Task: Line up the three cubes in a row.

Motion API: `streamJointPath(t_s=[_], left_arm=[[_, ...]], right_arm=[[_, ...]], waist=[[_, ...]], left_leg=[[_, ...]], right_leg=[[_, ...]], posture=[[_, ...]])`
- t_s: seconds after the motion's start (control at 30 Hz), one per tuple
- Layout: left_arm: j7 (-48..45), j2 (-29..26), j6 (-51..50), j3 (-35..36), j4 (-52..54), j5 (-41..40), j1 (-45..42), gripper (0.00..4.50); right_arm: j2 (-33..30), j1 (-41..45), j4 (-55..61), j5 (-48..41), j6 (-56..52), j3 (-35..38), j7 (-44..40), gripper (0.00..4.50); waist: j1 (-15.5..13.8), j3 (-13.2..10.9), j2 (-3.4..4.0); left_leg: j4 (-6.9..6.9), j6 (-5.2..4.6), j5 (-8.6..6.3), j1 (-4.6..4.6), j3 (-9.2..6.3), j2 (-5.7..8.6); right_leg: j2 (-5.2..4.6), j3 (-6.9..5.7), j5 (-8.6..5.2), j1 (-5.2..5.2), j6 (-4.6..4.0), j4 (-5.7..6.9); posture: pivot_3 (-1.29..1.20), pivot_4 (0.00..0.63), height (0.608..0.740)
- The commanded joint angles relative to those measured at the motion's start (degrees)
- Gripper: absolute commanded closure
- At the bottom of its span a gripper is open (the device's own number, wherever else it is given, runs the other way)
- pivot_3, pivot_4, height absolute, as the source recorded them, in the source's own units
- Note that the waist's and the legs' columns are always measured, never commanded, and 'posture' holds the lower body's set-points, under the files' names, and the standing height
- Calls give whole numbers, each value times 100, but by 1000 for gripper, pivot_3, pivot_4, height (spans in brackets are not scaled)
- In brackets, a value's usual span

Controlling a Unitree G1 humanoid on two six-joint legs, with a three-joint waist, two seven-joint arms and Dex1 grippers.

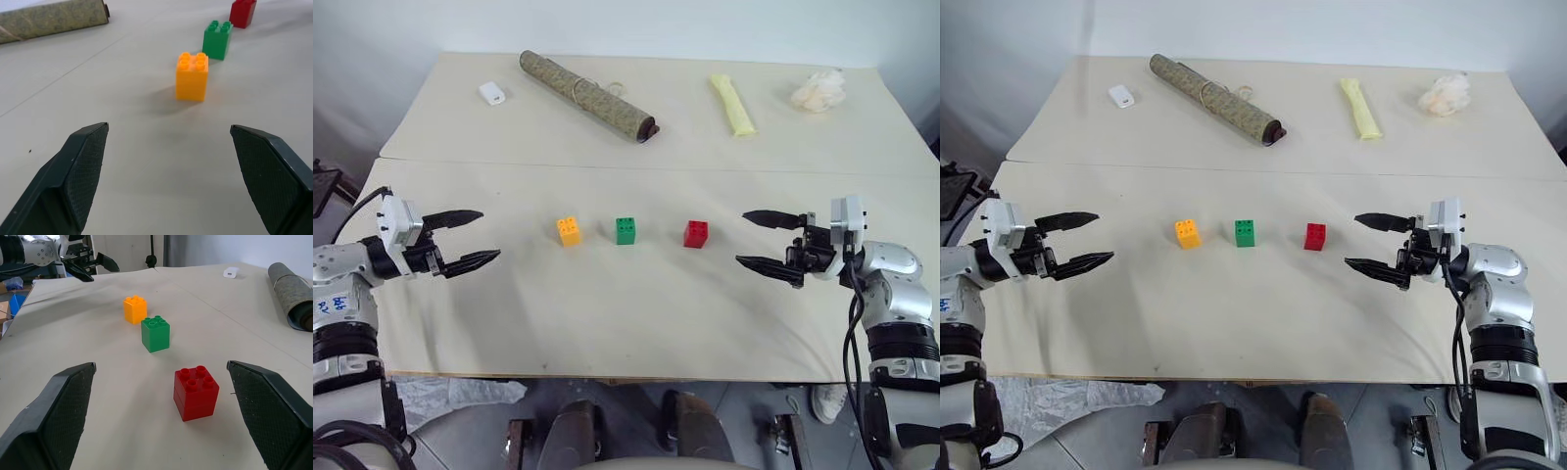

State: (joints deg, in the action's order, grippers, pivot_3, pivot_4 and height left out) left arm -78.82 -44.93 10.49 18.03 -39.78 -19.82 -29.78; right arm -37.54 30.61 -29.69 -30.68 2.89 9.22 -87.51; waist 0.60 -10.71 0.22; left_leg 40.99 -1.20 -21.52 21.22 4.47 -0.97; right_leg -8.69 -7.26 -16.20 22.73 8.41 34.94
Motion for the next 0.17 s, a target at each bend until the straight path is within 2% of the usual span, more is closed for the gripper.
streamJointPath(t_s=[0.03, 0.17], left_arm=[[119, -32, -182, 155, 357, -261, 139, 262], [43, -141, -512, 93, 401, -345, 185, 262]], right_arm=[[-28, 50, 146, -104, 33, 130, -200, 0], [-34, -28, 284, -175, -67, 160, -171, 0]], waist=[[9, 0, 0], [9, 0, 0]], left_leg=[[0, 0, 0, 0, 0, 0], [0, 0, 0, 0, 0, 0]], right_leg=[[0, 0, 0, 0, 0, 1], [0, 0, 0, 0, 0, 1]], posture=[[0, 150, 740], [0, 150, 740]])
